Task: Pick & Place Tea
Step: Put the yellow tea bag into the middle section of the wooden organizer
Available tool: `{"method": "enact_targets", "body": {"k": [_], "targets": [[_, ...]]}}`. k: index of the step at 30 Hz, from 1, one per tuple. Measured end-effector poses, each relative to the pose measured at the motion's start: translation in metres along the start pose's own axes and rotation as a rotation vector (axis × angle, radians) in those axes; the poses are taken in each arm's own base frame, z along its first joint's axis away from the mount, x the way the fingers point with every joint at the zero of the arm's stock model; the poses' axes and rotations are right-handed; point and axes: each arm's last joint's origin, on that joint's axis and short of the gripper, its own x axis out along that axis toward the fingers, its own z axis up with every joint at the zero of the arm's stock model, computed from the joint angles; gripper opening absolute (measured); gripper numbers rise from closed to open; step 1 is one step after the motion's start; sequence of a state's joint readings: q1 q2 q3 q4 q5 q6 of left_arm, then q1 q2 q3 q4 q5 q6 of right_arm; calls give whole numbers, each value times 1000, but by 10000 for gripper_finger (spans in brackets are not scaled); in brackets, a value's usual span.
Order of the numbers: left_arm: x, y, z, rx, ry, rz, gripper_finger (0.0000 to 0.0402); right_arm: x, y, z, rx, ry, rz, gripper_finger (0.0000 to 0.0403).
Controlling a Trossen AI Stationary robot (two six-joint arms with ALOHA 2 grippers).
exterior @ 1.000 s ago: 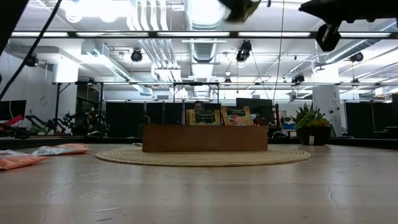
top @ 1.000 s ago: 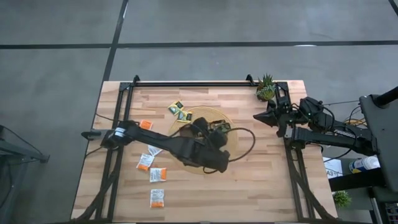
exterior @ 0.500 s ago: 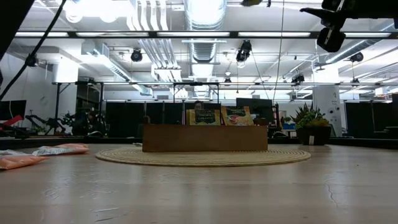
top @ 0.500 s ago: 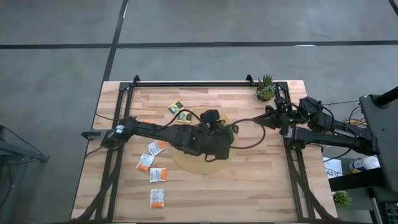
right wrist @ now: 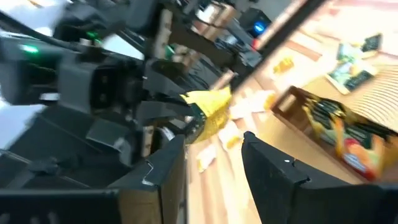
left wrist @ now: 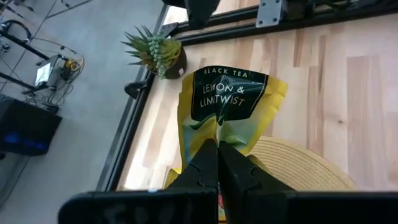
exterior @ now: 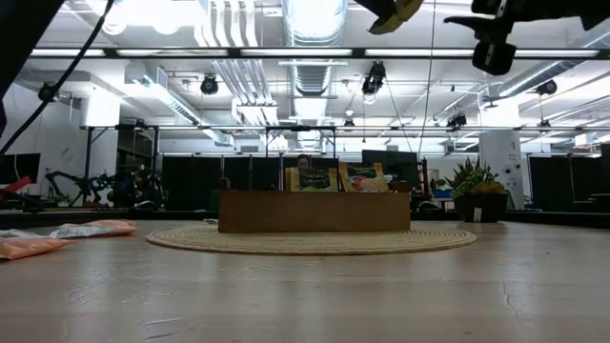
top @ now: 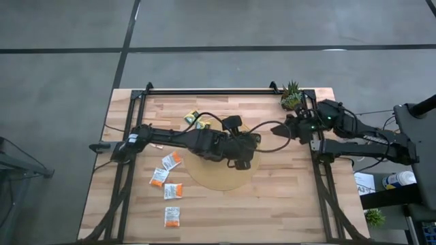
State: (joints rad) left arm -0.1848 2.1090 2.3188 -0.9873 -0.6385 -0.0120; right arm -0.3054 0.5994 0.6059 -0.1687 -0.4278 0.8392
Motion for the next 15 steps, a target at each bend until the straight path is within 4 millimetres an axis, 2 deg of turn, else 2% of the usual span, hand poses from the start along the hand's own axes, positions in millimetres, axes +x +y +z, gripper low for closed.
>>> {"method": "enact_targets", "body": {"k": [5, 15], "targets": [[1, 2, -4, 5, 33, 4, 0, 14, -1, 8, 2, 101, -120, 155], [4, 9, -15, -14, 141, 23, 0, 40, 10, 34, -46, 150, -161, 155]]}}
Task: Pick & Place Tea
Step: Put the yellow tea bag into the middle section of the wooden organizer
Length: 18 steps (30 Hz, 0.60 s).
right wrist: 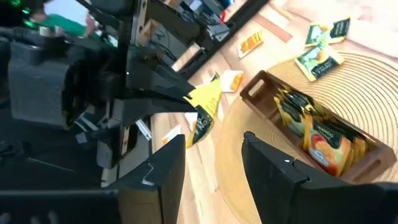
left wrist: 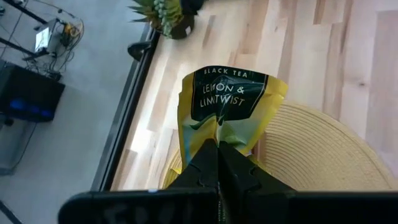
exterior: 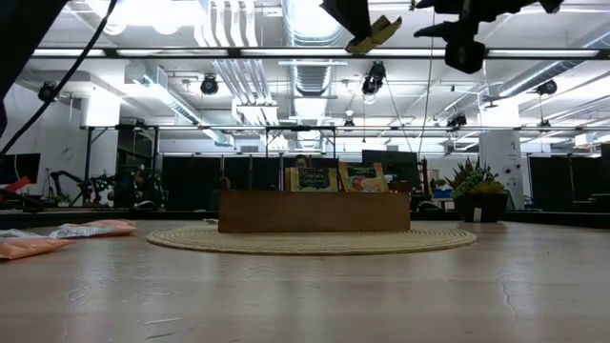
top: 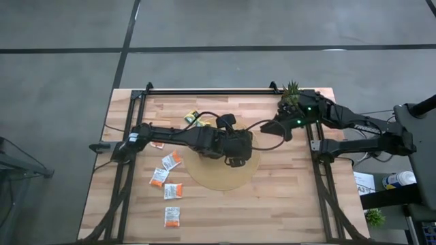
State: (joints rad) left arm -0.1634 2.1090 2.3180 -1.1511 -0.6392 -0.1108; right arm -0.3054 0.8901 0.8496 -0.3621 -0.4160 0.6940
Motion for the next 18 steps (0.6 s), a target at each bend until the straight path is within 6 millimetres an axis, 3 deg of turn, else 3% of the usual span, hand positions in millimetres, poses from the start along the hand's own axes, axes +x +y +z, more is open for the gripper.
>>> {"method": "enact_targets", "body": {"k": [18], "targets": [[8, 11, 1, -20, 9, 20, 0, 35, 7, 27, -57, 131, -141, 136]]}}
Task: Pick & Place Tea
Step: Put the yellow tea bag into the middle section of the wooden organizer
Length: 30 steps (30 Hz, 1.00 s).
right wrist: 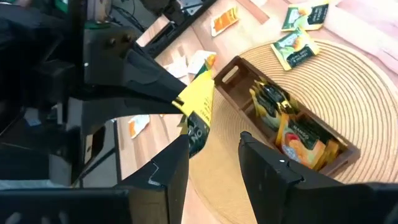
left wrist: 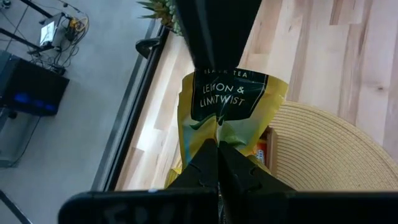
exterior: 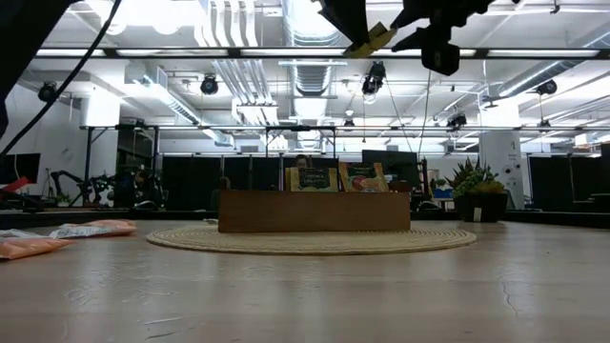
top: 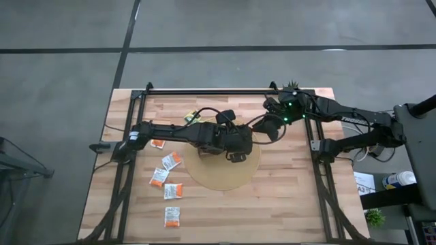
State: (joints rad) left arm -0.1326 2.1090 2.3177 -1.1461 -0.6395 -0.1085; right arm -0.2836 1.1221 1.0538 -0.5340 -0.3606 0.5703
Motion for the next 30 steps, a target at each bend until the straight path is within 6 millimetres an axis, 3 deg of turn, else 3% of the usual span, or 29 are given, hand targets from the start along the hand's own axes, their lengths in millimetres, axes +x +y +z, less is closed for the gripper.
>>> {"method": "enact_targets", "body": {"k": [10, 30], "targets": [[1, 1, -1, 3, 5, 2, 0, 15, 0, 6, -15, 43, -14, 134], [3, 2, 2, -12, -11, -17, 0, 16, 3, 7, -23, 26, -15, 118]]}}
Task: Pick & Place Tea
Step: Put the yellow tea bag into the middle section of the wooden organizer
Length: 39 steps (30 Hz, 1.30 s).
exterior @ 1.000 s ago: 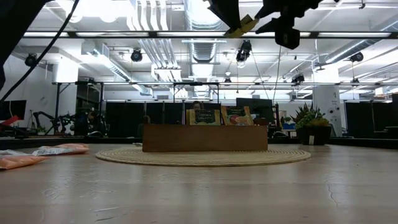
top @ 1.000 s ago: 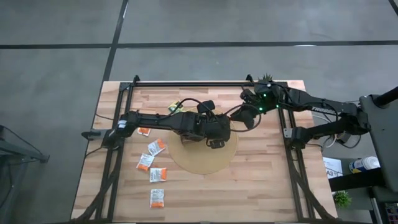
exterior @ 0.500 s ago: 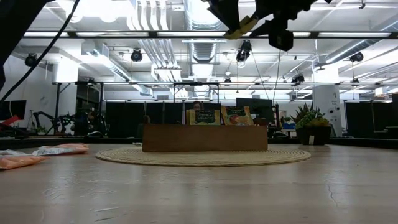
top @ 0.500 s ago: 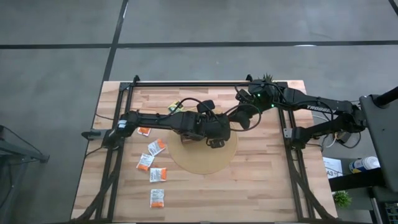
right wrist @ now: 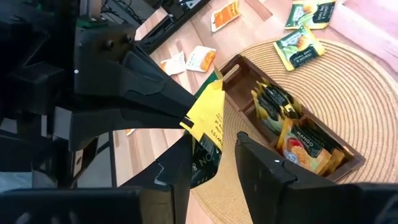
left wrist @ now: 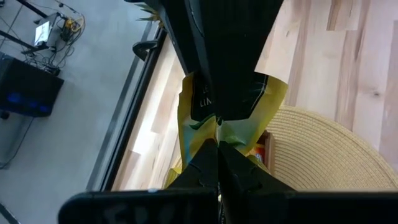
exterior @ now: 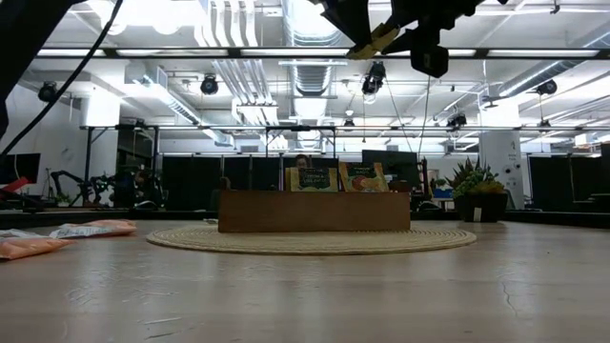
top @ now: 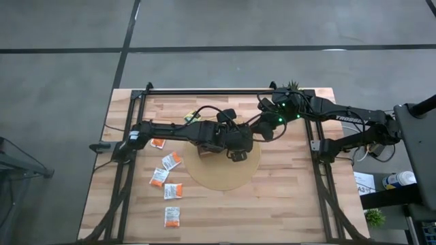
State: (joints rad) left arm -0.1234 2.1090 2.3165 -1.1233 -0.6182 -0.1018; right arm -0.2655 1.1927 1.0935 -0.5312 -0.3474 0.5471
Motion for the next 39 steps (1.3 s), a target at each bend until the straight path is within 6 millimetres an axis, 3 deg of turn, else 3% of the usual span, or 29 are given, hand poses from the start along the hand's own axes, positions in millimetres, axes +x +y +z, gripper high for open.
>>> {"method": "enact_targets", "body": {"k": [5, 9, 14, 22, 30, 39], "targets": [[0, 0, 0, -2, -3, -1, 0, 0, 1, 0, 1, -2, -5, 98], [0, 0, 0, 0, -1, -4, 0, 1, 3, -2, -36, 5, 3, 27], [0, -2, 0, -23, 8, -74, 10, 2, 5, -5, -49, 20, 6, 10], [-2, -1, -5, -112, 65, -129, 111, 2, 5, -4, -68, 16, 4, 8], [-42, 20, -10, -231, 98, -231, 207, 2, 4, -5, -97, 21, 4, 8], [-100, 53, -13, -315, -34, -182, 216, 4, 9, -8, -138, 46, 40, 8]]}}
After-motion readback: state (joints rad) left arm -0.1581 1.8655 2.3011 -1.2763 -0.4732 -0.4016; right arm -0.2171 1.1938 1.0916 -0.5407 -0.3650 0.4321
